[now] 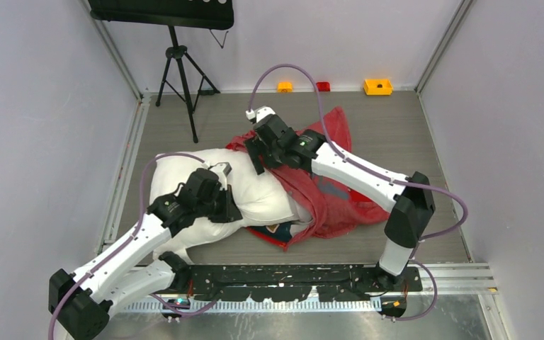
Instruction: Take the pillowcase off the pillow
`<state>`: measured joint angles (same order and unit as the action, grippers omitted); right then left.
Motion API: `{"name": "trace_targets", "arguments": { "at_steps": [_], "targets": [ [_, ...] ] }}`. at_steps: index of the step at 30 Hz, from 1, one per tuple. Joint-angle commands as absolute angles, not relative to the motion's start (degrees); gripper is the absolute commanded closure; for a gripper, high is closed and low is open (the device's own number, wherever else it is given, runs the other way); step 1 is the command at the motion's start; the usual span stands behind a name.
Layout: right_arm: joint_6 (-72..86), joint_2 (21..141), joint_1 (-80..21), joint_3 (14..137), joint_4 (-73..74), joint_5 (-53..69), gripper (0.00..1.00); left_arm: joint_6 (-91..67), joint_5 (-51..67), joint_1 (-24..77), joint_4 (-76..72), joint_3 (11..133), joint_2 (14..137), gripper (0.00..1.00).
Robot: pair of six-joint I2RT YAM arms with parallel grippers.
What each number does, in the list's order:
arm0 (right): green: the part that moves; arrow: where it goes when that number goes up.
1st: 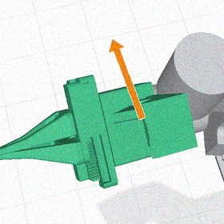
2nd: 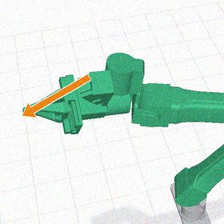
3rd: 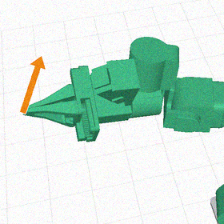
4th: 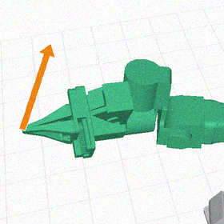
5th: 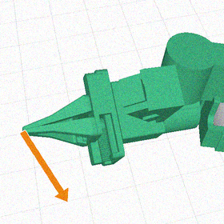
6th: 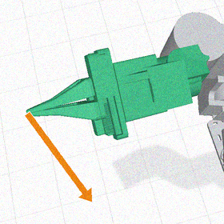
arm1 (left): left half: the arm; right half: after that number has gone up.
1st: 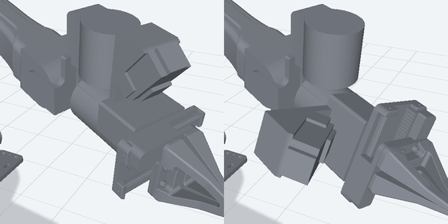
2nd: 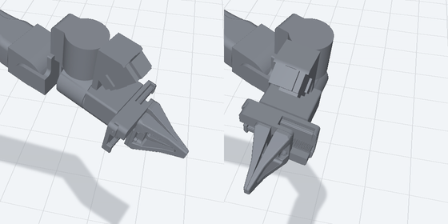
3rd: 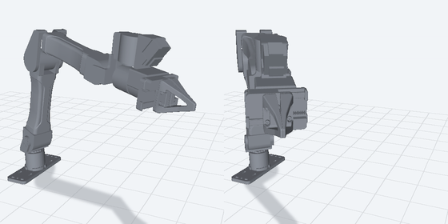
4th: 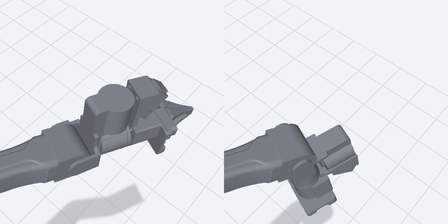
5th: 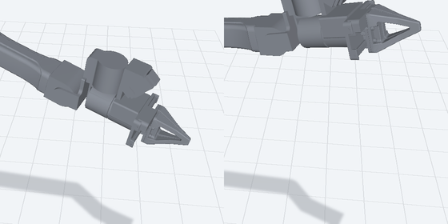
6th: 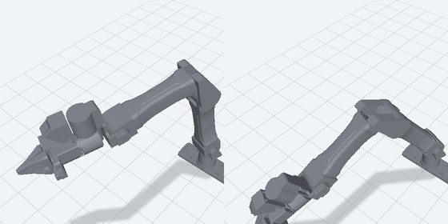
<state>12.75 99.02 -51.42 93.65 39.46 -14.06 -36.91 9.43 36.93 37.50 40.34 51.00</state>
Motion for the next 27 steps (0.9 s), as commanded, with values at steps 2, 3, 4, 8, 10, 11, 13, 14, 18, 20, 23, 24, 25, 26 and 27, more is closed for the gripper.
{"name": "trace_targets", "arguments": {
  "at_steps": [2,3,4,8,10,11,13,14,18,20,23,24,25,26,27],
  "targets": [
    [13.6,100.1,-47.9,93.7,41.4,-28.6,0.41,-39.4,9.9,37.4,38.9,38.1,50.5,1.00],
    [14.2,100.0,-46.5,93.3,42.0,-29.5,0.46,-39.6,9.9,37.4,38.9,38.0,50.5,1.00],
    [14.4,99.5,-44.8,92.5,42.4,-29.9,0.47,-39.7,9.9,37.4,38.8,37.6,50.5,1.00],
    [16.2,95.3,-36.4,87.9,41.5,-29.9,0.49,-40.2,10.2,37.4,37.7,36.5,50.5,1.00],
    [17.4,93.1,-30.7,85.5,41.1,-30.0,0.49,-40.3,10.2,37.5,37.3,36.2,50.6,1.00],
    [18.1,92.7,-28.0,84.7,41.1,-29.8,0.49,-40.4,10.4,37.5,37.2,36.1,50.7,1.00],
    [19.9,91.9,-22.5,83.5,41.0,-29.3,0.53,-40.6,10.8,37.4,37.2,36.3,51.1,1.00],
    [20.5,92.0,-19.9,83.2,41.0,-28.8,0.54,-40.6,11.0,37.5,37.1,36.5,51.2,1.00],
    [22.2,92.6,-14.2,83.0,41.0,-28.6,0.55,-40.7,11.1,37.7,37.5,37.2,51.3,1.00],
    [22.8,92.1,-13.7,83.3,40.5,-26.4,0.56,-40.8,11.1,37.8,37.6,37.6,51.3,1.00],
    [23.5,90.4,-13.6,82.3,37.1,-17.3,0.71,-40.8,11.3,37.9,38.0,38.4,51.6,1.00],
    [23.8,89.5,-13.7,81.7,35.7,-13.5,0.77,-40.4,11.7,37.9,38.1,38.9,51.7,1.00],
    [24.2,88.8,-13.7,81.1,34.3,-10.2,0.83,-40.0,12.0,37.9,38.2,39.4,52.0,1.00],
    [24.5,88.2,-13.7,80.5,33.2,-7.0,0.89,-39.3,12.1,37.9,38.5,40.2,52.2,0.96],
    [24.7,87.5,-13.8,80.0,32.3,-4.8,0.94,-38.6,11.8,37.9,39.1,41.2,52.4,0.80]
  ]
}}
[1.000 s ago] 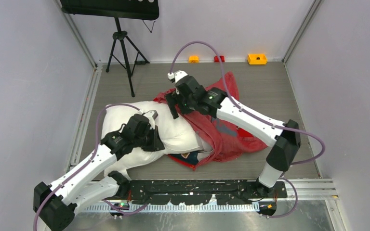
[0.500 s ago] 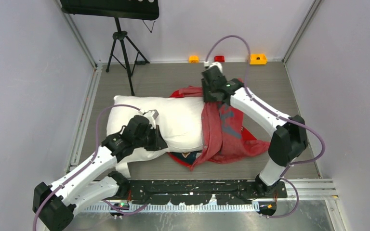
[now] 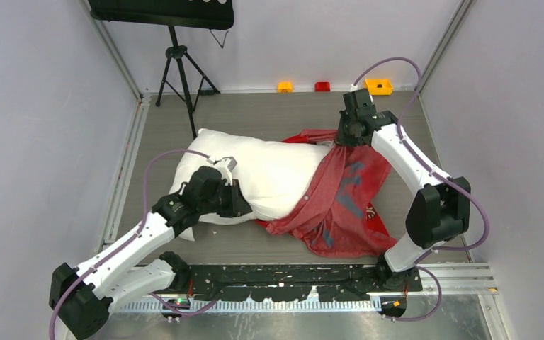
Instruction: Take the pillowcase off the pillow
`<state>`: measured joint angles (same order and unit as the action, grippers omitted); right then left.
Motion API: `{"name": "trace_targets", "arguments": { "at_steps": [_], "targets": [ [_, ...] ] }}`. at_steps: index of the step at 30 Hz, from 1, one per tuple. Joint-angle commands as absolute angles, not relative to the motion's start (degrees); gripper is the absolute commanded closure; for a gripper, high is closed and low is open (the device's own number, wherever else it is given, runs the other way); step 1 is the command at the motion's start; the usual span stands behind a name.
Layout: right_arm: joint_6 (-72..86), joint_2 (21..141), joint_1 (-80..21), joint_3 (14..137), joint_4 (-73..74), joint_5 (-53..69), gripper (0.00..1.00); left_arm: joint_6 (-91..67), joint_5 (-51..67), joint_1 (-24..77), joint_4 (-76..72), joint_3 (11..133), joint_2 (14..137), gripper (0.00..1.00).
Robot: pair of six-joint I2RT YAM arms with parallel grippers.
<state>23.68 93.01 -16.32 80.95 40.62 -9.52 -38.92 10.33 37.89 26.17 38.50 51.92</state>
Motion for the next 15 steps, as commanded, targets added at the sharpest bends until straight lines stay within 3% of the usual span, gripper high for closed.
{"name": "trace_targets", "arguments": {
  "at_steps": [1,3,8,12,15],
  "targets": [
    [24.9,87.0,-13.9,79.7,31.8,-3.2,0.97,-37.5,10.9,37.9,40.2,42.4,52.6,0.71],
    [24.3,86.1,-14.5,79.6,31.6,-1.3,1.00,-34.8,7.7,37.9,43.9,47.0,53.0,0.49],
    [21.9,83.7,-16.4,79.0,32.8,-1.3,1.00,-29.4,0.6,37.9,51.5,59.6,54.7,0.20],
    [21.5,81.4,-16.7,77.4,31.9,-0.8,1.00,-27.5,-3.0,37.8,55.2,70.4,58.7,0.07],
    [21.6,80.6,-16.9,77.1,31.6,1.5,1.00,-26.5,-4.6,37.8,56.8,77.5,63.3,0.06]
  ]
}}
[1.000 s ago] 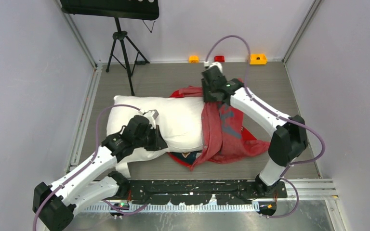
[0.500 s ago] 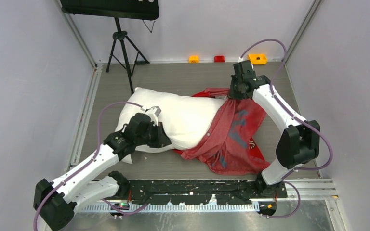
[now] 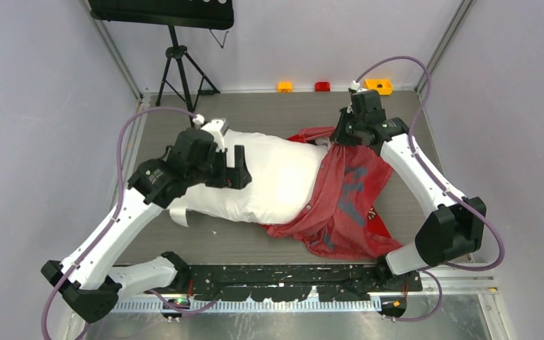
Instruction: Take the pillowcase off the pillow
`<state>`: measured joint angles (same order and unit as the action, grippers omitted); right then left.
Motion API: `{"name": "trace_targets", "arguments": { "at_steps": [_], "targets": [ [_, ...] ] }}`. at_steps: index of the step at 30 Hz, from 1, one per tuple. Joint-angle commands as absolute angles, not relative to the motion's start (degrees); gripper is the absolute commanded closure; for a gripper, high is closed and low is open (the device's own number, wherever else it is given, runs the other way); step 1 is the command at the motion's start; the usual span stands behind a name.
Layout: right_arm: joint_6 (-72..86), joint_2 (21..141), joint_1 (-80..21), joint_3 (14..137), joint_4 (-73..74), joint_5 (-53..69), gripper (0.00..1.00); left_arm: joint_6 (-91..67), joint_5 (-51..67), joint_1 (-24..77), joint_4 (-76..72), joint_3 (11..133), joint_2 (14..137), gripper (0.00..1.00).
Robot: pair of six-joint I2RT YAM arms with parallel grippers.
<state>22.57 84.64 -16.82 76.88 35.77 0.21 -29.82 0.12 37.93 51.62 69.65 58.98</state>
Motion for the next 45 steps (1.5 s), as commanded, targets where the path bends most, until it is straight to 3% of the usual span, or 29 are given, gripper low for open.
{"name": "trace_targets", "arguments": {
  "at_steps": [1,13,22,27,30,32,35,36,41,45],
  "targets": [
    [21.7,80.5,-17.0,77.1,31.6,1.7,1.00,-26.0,-4.8,37.8,57.2,79.4,64.9,0.06],
    [22.1,76.6,-17.3,75.7,31.4,2.0,1.00,-21.8,-5.2,37.1,54.4,97.3,85.7,0.05],
    [22.7,75.2,-17.6,74.0,30.8,3.5,1.00,-21.2,-0.5,34.5,50.3,100.7,98.7,0.01],
    [22.7,75.6,-18.0,72.2,30.6,3.4,1.00,-23.8,3.2,33.9,50.5,95.8,103.5,0.01],
    [22.9,75.9,-18.0,71.5,30.4,2.9,1.00,-26.4,6.4,32.8,46.2,88.0,102.6,0.14],
    [23.1,76.1,-18.1,71.4,30.6,2.6,1.00,-28.8,9.9,31.4,41.6,81.7,100.9,0.43],
    [23.3,75.9,-18.1,71.3,30.7,2.3,1.00,-31.1,13.2,29.3,35.1,74.2,97.4,0.95],
    [23.4,75.7,-18.1,71.2,30.7,2.1,1.00,-31.1,12.7,29.0,34.2,72.6,96.2,1.00],
    [23.7,75.3,-18.1,71.6,31.4,-0.8,1.00,-29.5,7.8,26.8,35.3,71.8,89.7,1.00],
    [23.3,75.1,-17.8,74.0,35.1,-13.9,1.00,-28.1,4.1,21.8,37.1,71.7,82.2,1.00]
  ]
}}
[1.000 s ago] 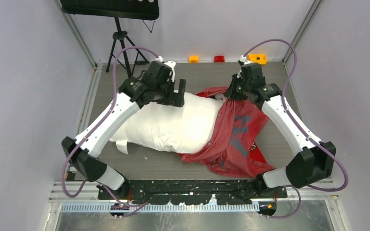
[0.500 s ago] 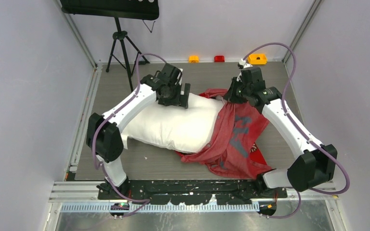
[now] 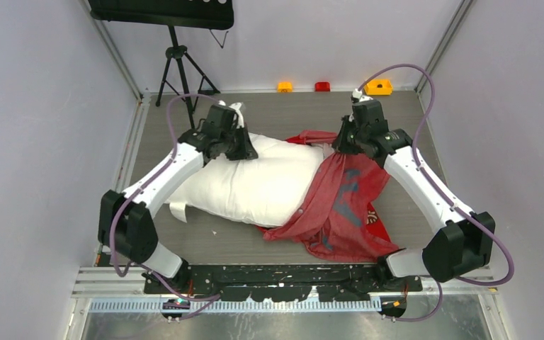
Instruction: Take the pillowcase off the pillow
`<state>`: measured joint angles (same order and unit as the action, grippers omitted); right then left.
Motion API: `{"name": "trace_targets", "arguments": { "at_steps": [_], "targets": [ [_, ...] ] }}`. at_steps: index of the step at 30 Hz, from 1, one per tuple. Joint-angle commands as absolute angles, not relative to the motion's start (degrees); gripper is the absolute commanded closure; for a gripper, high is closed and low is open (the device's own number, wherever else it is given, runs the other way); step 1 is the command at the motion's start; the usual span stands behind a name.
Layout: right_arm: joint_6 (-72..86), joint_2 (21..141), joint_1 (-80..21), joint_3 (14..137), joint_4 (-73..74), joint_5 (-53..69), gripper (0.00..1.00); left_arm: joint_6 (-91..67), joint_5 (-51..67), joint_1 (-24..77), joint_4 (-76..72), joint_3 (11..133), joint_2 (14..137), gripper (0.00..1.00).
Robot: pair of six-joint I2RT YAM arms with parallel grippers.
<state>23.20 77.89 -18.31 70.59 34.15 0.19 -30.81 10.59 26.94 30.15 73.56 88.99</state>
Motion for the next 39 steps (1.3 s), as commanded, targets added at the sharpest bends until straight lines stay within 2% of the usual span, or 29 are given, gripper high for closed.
{"name": "trace_targets", "arguments": {
  "at_steps": [1,6,11,16,29,30,31,33,34,35,39],
  "targets": [
    [23.5,74.8,-17.4,74.4,36.0,-18.3,1.00,-28.1,3.0,20.4,37.2,71.1,79.8,1.00],
    [28.2,72.1,-13.6,73.8,37.0,-31.1,1.00,-31.5,1.0,12.4,34.4,63.8,68.5,1.00],
    [33.2,69.7,-11.2,72.8,36.9,-32.5,1.00,-34.7,2.7,4.5,33.1,57.9,61.7,1.00],
    [33.3,68.6,-11.1,74.0,37.3,-34.5,1.00,-35.6,-1.3,1.3,32.7,55.6,56.4,1.00],
    [27.1,68.5,-11.0,83.1,41.8,-24.8,0.98,-32.8,-8.6,0.3,35.1,58.8,51.7,1.00],
    [25.4,69.1,-11.0,83.8,42.5,-20.0,0.91,-32.1,-9.4,0.3,35.0,58.9,51.0,1.00],
    [23.3,69.7,-11.0,84.6,43.5,-13.6,0.78,-31.5,-9.7,0.3,34.9,59.2,50.4,1.00],
    [21.7,71.9,-11.1,86.6,45.6,-0.5,0.37,-30.7,-8.1,0.3,34.1,59.5,49.8,1.00],
    [22.3,73.1,-11.1,87.8,46.7,5.0,0.21,-30.6,-5.3,0.3,33.8,59.5,49.8,1.00],
    [23.0,74.0,-11.2,88.8,47.8,7.0,0.16,-30.7,-2.7,0.3,33.6,59.5,50.1,1.00],
    [25.4,73.5,-12.1,87.9,46.3,7.7,0.13,-32.3,8.6,0.4,31.1,57.8,52.1,1.00]
  ]
}}
